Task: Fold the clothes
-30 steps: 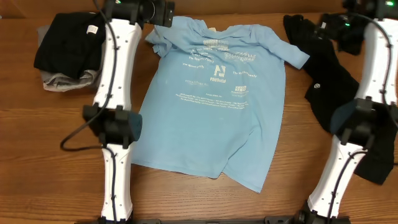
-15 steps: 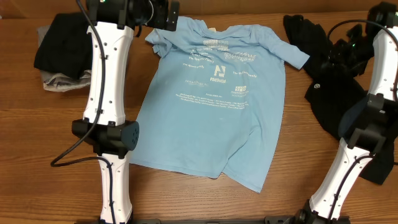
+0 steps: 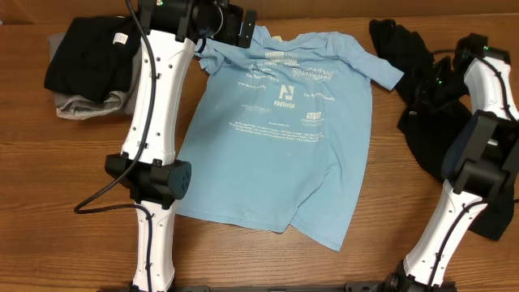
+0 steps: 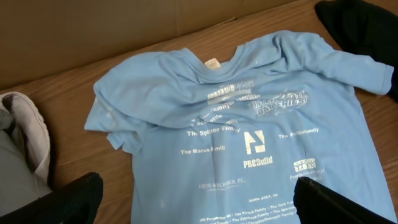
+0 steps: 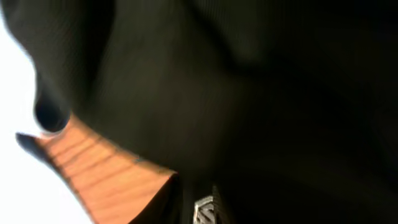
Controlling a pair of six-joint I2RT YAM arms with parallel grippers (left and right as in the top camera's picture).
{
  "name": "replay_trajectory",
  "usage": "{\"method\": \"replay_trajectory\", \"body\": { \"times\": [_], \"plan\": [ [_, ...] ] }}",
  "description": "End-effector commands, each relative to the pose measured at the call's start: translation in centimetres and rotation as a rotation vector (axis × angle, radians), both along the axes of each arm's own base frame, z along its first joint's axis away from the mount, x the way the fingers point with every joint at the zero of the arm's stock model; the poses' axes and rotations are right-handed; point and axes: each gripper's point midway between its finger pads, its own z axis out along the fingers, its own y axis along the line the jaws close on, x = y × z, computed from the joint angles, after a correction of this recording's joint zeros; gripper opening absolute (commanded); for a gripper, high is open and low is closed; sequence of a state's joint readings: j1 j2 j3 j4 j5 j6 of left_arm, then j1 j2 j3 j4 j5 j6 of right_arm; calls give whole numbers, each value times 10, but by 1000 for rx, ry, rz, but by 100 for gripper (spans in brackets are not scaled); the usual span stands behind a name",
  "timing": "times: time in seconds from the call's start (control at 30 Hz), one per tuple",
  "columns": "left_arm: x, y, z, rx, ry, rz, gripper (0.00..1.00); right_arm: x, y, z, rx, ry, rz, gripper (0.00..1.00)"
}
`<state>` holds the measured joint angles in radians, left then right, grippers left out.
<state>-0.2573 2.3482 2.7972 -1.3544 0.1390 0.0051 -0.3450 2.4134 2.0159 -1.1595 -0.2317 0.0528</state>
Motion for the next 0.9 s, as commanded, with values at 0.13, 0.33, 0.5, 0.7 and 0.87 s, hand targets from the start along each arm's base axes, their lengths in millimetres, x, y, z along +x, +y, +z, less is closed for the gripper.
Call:
{"method": "replay_trajectory", "body": {
  "times": [0.13, 0.33, 0.5, 0.7, 0.87],
  "plan": [
    [-3, -8, -13, -4, 39, -8, 100, 2, -41, -14, -79, -44, -128, 16],
    [-3, -8, -13, -3, 40, -8, 100, 1, -91, -19, -118, -86, -255, 16],
    [-3, -8, -13, -4, 39, -8, 100, -10, -121, -20, -126, -96, -319, 16],
    [-4, -12, -13, -2, 39, -16, 100, -24, -149, -19, -117, -99, -402, 17],
    [-6, -18, -13, 4, 36, -35, 100, -29, -155, -11, -32, -125, -429, 54]
  ]
}}
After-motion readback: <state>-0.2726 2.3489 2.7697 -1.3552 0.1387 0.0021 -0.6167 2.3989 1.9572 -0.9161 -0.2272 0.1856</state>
